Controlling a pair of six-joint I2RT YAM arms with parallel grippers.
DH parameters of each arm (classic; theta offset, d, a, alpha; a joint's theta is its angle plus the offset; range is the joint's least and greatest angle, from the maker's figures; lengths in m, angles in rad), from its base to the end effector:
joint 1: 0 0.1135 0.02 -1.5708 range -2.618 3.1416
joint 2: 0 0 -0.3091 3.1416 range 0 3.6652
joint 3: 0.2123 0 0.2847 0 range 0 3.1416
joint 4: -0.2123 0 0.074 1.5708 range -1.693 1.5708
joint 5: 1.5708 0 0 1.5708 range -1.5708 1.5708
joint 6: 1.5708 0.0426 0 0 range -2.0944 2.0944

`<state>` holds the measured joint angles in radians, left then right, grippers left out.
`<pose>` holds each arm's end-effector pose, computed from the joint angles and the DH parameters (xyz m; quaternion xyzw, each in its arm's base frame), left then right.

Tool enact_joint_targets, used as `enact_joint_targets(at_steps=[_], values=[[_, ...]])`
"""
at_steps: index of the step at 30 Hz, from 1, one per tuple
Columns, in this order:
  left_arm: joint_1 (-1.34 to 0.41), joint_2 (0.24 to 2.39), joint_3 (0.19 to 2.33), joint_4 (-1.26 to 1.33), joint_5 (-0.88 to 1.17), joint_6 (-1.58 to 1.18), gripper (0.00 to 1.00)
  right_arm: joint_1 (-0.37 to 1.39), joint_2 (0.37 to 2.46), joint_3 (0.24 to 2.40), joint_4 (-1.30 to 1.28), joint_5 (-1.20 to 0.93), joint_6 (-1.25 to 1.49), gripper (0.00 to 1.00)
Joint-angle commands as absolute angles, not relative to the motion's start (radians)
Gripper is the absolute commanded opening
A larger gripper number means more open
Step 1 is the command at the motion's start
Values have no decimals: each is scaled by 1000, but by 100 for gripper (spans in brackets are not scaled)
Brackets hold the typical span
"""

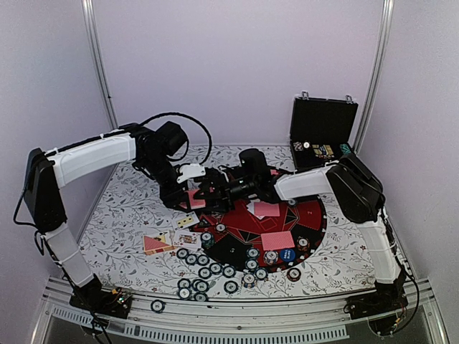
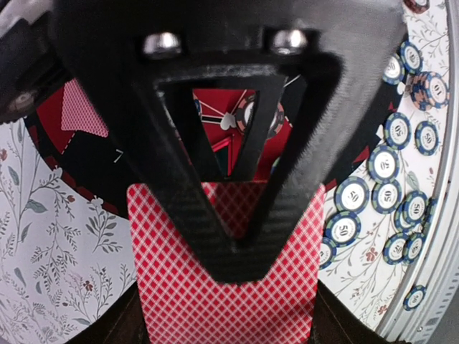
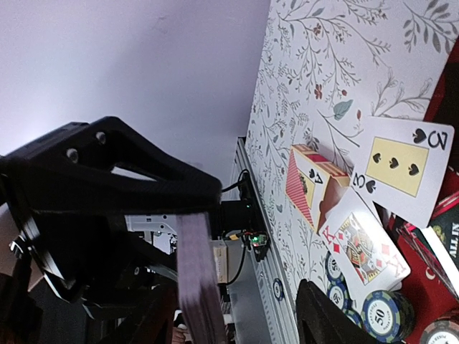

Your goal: Distribute texas hold em gaming equipment

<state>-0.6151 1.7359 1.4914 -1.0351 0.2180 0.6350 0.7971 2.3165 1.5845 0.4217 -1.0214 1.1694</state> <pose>0.3120 -0.2317 0.2985 0.5883 0.7884 -0.1062 0.1453 0.3713 0.4320 0.1698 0.1526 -0.7459 -0.6468 0.0437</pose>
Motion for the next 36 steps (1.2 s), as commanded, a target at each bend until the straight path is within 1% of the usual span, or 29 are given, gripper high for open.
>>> enact_joint_targets(at_steps=[1, 2, 4, 9, 16, 18, 22, 23, 28, 32, 36], values=[[-611, 1723, 1520, -1035, 235, 629, 48, 803, 2367, 1709, 349, -1022, 1176, 66], [-611, 1723, 1524, -1035, 235, 628, 48, 808, 2379, 1730, 335, -1024, 1168, 68], [-611, 1721, 1528, -1034, 237, 629, 48, 818, 2394, 1745, 333, -1031, 1162, 69], [-610, 1720, 1527, -1029, 237, 627, 48, 826, 2407, 1706, 374, -1034, 1181, 64], [-610, 1719, 1528, -1028, 240, 632, 48, 836, 2415, 1699, 423, -1042, 1220, 63], [-611, 1720, 1532, -1028, 242, 631, 48, 835, 2427, 1708, 425, -1039, 1229, 59], [-609, 1711, 1530, -1030, 238, 632, 48, 825, 2425, 1677, 451, -1033, 1248, 46], [-609, 1707, 1527, -1032, 236, 634, 48, 818, 2419, 1650, 474, -1031, 1252, 45], [-605, 1686, 1512, -1035, 236, 641, 48, 776, 2350, 1519, 541, -1005, 1272, 45], [-604, 1687, 1508, -1035, 239, 643, 48, 774, 2327, 1516, 551, -1006, 1274, 44], [-604, 1691, 1508, -1035, 242, 640, 48, 774, 2320, 1521, 554, -1009, 1279, 41]])
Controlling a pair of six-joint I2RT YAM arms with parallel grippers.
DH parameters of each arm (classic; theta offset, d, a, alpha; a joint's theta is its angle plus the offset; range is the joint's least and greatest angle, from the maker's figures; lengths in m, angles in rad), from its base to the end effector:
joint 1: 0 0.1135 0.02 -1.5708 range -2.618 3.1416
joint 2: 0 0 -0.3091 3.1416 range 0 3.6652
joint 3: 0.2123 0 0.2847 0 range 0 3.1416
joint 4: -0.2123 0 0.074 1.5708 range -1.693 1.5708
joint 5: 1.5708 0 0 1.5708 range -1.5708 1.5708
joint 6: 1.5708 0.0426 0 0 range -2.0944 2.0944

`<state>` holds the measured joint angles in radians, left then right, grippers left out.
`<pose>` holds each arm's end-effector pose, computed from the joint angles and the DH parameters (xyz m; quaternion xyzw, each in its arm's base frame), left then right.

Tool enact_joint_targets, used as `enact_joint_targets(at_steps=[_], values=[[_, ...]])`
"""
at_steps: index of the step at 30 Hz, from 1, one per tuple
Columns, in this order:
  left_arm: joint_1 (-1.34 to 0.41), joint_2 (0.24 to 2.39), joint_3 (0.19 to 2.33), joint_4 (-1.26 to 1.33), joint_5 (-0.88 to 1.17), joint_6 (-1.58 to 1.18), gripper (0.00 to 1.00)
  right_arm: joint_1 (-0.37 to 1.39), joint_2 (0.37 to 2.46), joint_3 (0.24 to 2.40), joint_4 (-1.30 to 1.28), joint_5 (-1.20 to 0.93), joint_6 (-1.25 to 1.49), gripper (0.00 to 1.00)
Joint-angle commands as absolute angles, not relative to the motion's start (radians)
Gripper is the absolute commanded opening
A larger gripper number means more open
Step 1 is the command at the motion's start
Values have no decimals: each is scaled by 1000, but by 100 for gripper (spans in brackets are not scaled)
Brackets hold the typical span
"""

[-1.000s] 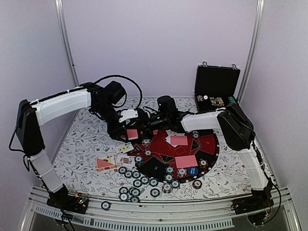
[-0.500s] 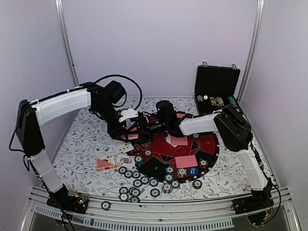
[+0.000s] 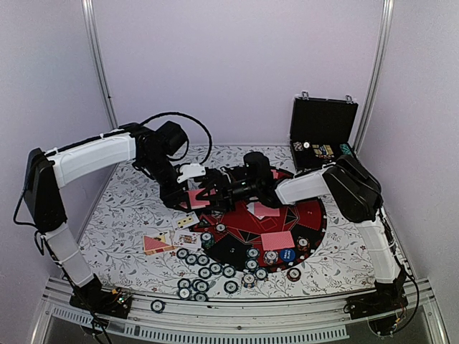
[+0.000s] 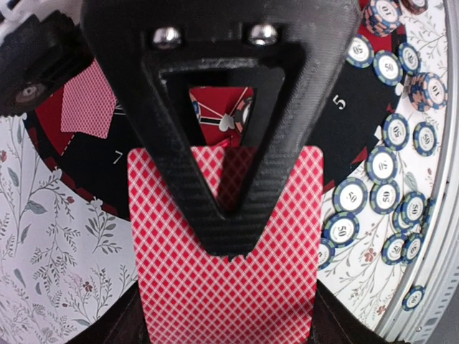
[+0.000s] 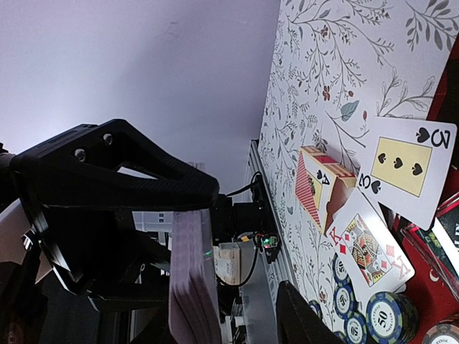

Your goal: Distribute texas hold em gaming equipment

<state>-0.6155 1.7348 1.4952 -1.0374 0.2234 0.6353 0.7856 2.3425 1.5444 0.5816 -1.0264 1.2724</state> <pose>0.3118 -0.2320 0.3001 0.5887 0.7874 -0.1088 0.1465 0.3748 0.4265 0.1570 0.1349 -0.7331 -0.6650 0.0464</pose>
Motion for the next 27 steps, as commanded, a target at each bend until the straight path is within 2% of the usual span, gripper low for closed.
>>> enact_joint_targets(at_steps=[1, 3, 6, 7, 20, 27], values=[[-604, 1692, 1508, -1035, 242, 642, 48, 771, 2317, 1518, 553, -1010, 1278, 40], [-604, 1691, 1507, -1037, 238, 642, 48, 768, 2313, 1505, 552, -1012, 1272, 36], [-604, 1691, 1500, -1037, 232, 643, 48, 759, 2299, 1478, 552, -1010, 1265, 22], [-604, 1692, 1496, -1036, 227, 645, 48, 757, 2294, 1473, 550, -1011, 1263, 20], [-605, 1697, 1490, -1032, 224, 645, 48, 742, 2250, 1480, 387, -1002, 1144, 19], [-604, 1701, 1491, -1032, 225, 644, 48, 737, 2225, 1475, 353, -1001, 1111, 5]])
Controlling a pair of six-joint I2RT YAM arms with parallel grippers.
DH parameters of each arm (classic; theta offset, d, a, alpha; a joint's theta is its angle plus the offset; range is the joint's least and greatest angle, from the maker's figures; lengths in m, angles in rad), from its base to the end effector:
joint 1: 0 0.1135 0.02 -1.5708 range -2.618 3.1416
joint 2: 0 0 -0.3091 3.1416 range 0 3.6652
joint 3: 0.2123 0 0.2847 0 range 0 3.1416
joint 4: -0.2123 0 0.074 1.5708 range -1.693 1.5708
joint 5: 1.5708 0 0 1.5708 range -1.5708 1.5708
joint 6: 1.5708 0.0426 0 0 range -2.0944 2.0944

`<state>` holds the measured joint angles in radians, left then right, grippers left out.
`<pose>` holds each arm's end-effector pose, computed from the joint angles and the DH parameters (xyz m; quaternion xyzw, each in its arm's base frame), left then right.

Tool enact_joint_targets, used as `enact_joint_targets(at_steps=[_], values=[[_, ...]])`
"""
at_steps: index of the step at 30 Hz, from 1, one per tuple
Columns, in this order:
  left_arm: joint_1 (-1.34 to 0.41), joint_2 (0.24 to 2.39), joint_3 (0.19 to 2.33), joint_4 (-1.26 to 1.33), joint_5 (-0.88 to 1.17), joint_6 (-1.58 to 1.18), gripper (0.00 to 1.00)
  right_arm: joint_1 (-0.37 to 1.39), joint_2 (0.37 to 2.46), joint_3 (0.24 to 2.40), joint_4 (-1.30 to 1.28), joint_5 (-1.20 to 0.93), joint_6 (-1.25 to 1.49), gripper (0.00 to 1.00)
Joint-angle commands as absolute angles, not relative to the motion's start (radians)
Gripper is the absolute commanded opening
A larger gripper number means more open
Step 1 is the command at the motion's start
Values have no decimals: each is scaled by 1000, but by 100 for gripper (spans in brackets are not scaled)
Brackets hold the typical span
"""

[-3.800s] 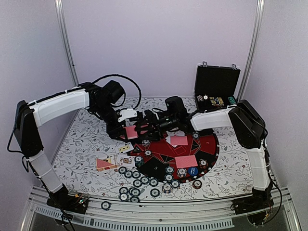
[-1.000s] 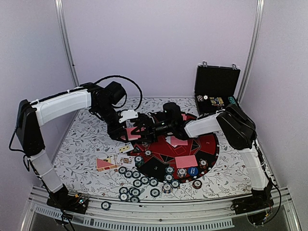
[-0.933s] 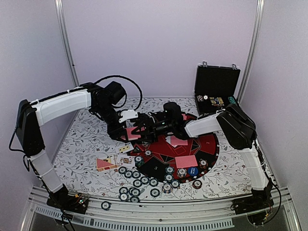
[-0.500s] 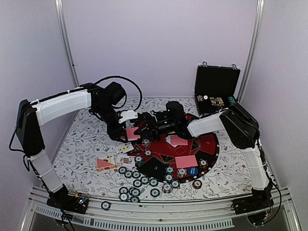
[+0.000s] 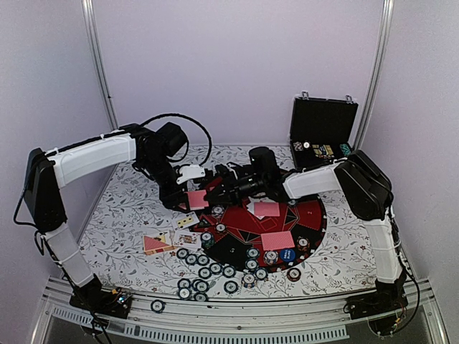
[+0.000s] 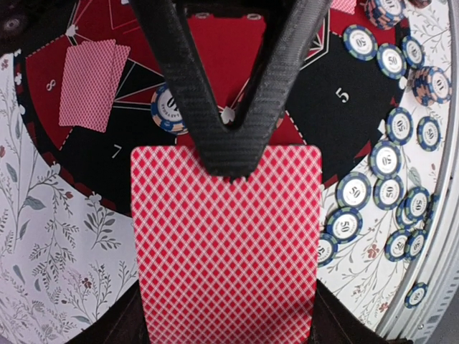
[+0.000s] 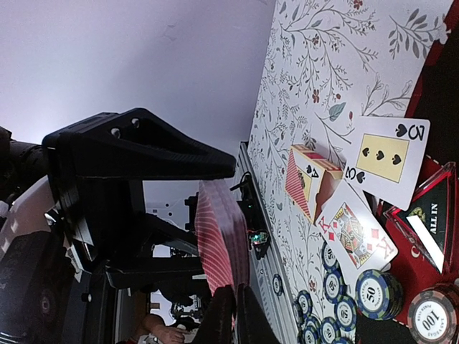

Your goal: Distribute texas hold em gaming equipment

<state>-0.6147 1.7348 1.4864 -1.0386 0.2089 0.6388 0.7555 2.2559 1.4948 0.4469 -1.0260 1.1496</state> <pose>0.3114 -0.2306 0.2971 0.5894 0.7888 -0.1015 0.1419 0.3753 0.4035 0.1746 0.1449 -0.7477 -0.6475 0.0267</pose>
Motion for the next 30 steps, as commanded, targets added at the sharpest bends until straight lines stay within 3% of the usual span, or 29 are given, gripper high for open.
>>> enact_joint_targets(at_steps=[1, 4, 21, 25, 30], values=[[-604, 1702, 1491, -1032, 224, 644, 48, 735, 2222, 1474, 354, -1002, 1111, 5], [-604, 1705, 1492, -1032, 222, 643, 48, 729, 2213, 1471, 360, -1014, 1113, 0], [-596, 1694, 1440, -1021, 190, 658, 48, 560, 2044, 1171, 572, -1110, 1228, 0], [-572, 1679, 1384, -997, 173, 671, 48, 466, 1980, 1051, 518, -1112, 1169, 0], [-514, 1666, 1320, -954, 184, 674, 48, 381, 1921, 1027, 236, -1040, 940, 0]])
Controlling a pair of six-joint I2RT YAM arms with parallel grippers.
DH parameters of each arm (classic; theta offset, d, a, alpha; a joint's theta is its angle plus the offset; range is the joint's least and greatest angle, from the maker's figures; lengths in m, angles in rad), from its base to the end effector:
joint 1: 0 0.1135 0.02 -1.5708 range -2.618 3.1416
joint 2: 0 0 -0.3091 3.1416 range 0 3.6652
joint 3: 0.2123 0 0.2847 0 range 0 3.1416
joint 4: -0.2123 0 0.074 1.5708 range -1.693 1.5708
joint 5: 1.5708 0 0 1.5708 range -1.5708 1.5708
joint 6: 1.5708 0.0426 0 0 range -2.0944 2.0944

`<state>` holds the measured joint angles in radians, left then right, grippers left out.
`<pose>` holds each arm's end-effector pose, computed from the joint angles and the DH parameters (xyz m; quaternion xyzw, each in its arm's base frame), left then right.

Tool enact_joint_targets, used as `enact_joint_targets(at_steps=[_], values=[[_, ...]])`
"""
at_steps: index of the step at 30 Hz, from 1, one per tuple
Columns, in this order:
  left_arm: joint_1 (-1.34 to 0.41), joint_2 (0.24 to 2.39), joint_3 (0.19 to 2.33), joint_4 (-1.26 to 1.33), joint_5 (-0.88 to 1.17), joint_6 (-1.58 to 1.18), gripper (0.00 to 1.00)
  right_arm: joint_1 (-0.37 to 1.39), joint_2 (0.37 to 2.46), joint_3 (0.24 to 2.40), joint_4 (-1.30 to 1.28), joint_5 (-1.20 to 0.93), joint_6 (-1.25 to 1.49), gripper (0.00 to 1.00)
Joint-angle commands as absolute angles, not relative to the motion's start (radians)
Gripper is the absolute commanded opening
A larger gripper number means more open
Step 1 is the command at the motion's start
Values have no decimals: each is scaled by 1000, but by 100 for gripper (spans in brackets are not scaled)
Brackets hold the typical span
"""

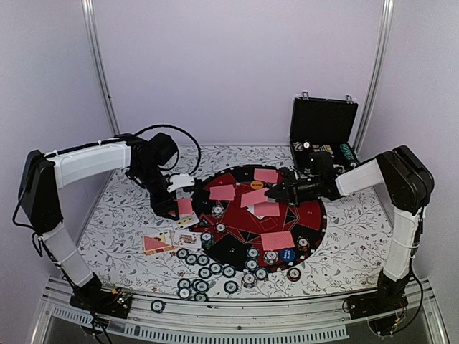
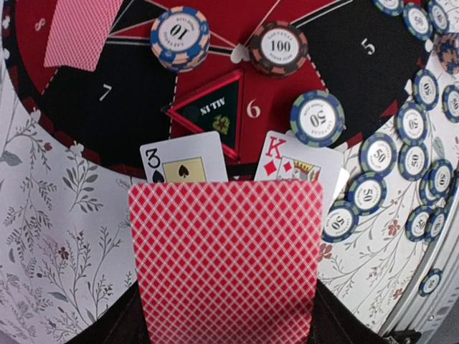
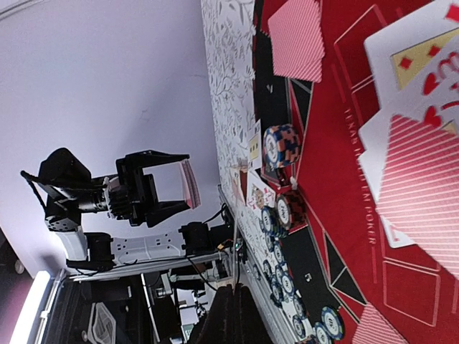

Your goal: Distribute texas hold em gaming equipment

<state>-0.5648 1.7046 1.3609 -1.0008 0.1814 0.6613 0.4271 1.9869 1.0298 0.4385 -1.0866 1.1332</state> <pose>0.3080 -0.2043 0.2696 0.5777 0.8034 -0.0845 0.1167 0.3810 0.2148 0.1567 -0.0124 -0.7844 -0.6201 0.0089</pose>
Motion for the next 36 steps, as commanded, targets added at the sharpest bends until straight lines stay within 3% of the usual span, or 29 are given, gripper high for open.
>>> enact_joint_targets(at_steps=[1, 5, 15, 19, 26, 30, 32, 34, 35, 36], values=[[-505, 1663, 1307, -938, 185, 675, 47, 370, 1919, 1037, 178, -1016, 894, 0], [-466, 1658, 1240, -891, 178, 695, 47, 357, 1936, 1093, -69, -877, 706, 0], [-364, 1687, 1104, -743, 165, 735, 46, 357, 1987, 1159, -226, -697, 572, 0], [-342, 1711, 1075, -685, 157, 740, 45, 357, 1979, 1175, -252, -687, 559, 7], [-274, 1776, 1087, -615, 142, 742, 45, 358, 1932, 1216, -338, -670, 535, 39], [-267, 1792, 1075, -579, 140, 734, 56, 359, 1885, 1231, -392, -631, 510, 60], [-264, 1797, 1072, -561, 132, 721, 67, 359, 1854, 1238, -419, -604, 500, 69], [-257, 1791, 1078, -544, 129, 702, 98, 358, 1826, 1248, -446, -568, 485, 84], [-254, 1783, 1087, -544, 136, 689, 99, 359, 1816, 1251, -458, -551, 479, 97], [-249, 1775, 1101, -546, 144, 676, 100, 356, 1803, 1255, -467, -531, 475, 99]])
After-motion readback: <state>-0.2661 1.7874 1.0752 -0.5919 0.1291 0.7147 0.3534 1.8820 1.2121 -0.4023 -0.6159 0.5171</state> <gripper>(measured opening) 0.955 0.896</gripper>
